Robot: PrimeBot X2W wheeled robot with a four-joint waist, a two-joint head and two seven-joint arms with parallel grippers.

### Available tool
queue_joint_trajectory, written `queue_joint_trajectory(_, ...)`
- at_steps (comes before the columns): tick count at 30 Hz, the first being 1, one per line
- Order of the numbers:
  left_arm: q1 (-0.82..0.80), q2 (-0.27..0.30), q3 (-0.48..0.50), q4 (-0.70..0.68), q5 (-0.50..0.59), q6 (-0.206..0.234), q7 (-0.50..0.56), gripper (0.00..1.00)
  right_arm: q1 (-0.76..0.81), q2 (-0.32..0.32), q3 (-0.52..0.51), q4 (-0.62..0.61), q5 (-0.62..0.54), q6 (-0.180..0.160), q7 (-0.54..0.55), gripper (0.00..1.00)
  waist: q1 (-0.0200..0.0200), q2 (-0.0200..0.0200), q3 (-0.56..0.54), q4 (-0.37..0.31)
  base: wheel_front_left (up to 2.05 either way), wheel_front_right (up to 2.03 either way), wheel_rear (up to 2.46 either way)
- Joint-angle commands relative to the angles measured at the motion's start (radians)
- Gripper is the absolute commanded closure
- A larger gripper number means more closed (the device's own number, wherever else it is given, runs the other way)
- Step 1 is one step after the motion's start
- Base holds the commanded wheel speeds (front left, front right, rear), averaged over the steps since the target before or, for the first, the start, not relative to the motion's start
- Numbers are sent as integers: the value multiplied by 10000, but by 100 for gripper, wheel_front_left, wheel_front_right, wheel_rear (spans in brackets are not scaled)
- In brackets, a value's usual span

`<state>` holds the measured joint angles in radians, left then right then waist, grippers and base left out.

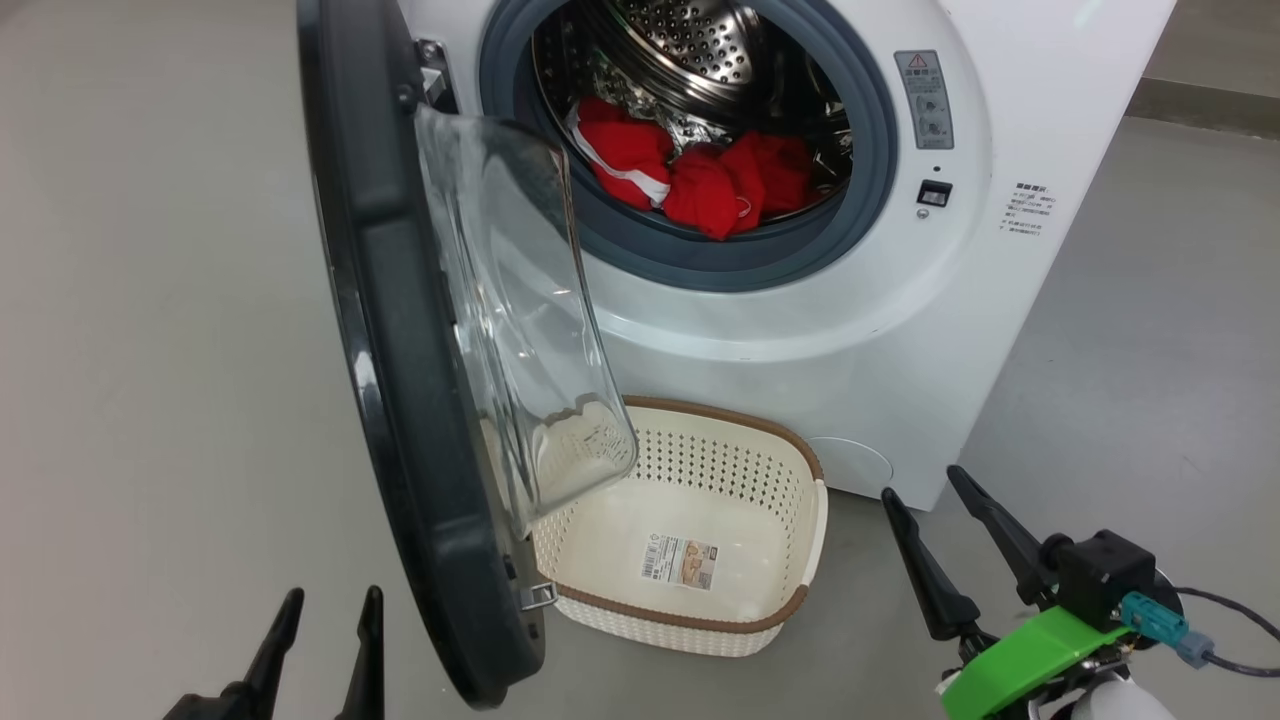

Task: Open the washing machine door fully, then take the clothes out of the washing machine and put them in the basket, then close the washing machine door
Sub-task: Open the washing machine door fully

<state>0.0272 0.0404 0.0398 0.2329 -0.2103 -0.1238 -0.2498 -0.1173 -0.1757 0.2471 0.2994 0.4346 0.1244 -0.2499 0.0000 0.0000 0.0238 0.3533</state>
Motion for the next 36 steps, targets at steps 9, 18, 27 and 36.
queue_joint_trajectory(9, -43, 98, 332, -171, 112, -31, -120, 0, 604, 260, -587, 164, -843, 63, -118, 0, 0, 0, -26, 25, 0, 0, 0)
queue_joint_trajectory(18, -51, 98, 344, -149, 125, -35, -120, 0, 658, 391, -847, 512, -1262, 63, -118, 0, 0, 0, -1, 12, 0, 0, 0)
queue_joint_trajectory(27, -270, 98, 924, -557, 39, 219, -120, 100, 593, 416, -966, 302, -1448, 63, -118, 0, 0, 0, -41, 27, 0, 0, 0)
queue_joint_trajectory(36, -666, 98, 1486, -3172, -251, 636, -120, 100, 572, 460, -1042, 162, -1534, 63, -118, 0, 0, 0, -41, 7, 0, 0, 0)
